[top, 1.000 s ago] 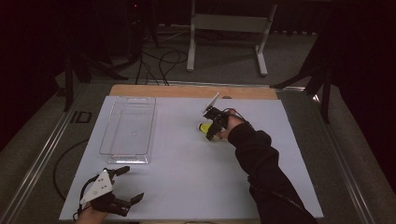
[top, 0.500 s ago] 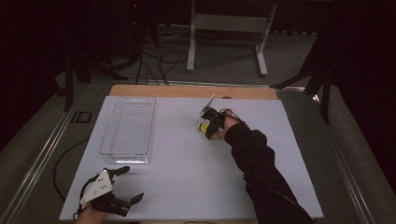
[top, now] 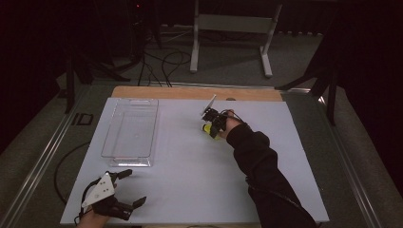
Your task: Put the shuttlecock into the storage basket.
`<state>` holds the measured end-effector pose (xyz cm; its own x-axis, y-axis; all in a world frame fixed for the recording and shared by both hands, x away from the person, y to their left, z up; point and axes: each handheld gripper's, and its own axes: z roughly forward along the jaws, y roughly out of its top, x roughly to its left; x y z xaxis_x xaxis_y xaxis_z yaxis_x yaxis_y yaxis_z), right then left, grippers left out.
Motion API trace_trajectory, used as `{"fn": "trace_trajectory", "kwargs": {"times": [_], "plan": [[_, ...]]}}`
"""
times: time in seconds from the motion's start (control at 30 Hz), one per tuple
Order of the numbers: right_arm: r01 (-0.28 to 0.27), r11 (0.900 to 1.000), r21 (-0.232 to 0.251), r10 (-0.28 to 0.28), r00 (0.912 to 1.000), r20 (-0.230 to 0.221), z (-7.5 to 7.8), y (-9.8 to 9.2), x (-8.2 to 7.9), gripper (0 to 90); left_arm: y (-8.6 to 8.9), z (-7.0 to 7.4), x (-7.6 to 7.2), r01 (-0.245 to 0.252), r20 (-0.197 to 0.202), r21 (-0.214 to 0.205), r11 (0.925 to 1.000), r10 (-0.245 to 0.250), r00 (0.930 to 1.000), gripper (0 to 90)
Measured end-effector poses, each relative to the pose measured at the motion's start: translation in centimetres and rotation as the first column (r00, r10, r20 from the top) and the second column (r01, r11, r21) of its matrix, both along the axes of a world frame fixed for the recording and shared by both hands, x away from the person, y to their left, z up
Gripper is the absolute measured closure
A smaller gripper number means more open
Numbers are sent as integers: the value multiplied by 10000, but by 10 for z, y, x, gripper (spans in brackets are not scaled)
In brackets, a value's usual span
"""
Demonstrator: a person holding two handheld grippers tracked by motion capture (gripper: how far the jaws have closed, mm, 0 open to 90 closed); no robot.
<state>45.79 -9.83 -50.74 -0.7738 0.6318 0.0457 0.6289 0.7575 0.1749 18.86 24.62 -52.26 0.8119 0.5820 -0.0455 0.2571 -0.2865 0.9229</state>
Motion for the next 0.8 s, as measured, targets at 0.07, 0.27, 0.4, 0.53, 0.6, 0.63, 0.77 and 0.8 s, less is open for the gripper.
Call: {"fn": "trace_trajectory", "kwargs": {"times": [0.07, 0.27, 0.4, 0.53, 0.6, 0.63, 0.77, 0.8], "plan": [[-100, 9999, 85, 99, 10000, 6, 3, 0, -1, 900, 0, 0, 0, -9, 11, -16, 10000, 9, 10000, 0], [-590, 9982, -89, 588, 9981, -192, 12, -3, -4, 900, 0, 0, 0, 3, 10, 8, 10000, -3, 10000, 0], [-877, 9961, 27, 877, 9955, -360, 18, -6, -8, 900, -1, 1, 0, 9, 4, 35, 10000, -9, 10000, 0], [-1078, 9941, 83, 1080, 9935, -358, 24, -12, -12, 900, -1, 1, 0, 9, 5, 65, 10000, -9, 10000, 0], [-1187, 9929, 122, 1191, 9924, -305, 25, -15, -15, 900, -1, 1, -1, 8, 0, 68, 10000, -8, 10000, 0], [-1324, 9910, 205, 1330, 9906, -329, 28, -18, -18, 900, -1, 1, -1, 23, 7, 74, 10000, -23, 10000, 0], [-1636, 9860, 324, 1649, 9854, -428, 32, -24, -25, 900, -2, 2, -1, 33, -3, 96, 9999, -33, 10000, 0], [-1636, 9860, 324, 1649, 9854, -428, 32, -24, -25, 900, -2, 2, -1, 33, -3, 96, 9999, -33, 10000, 0]]}}
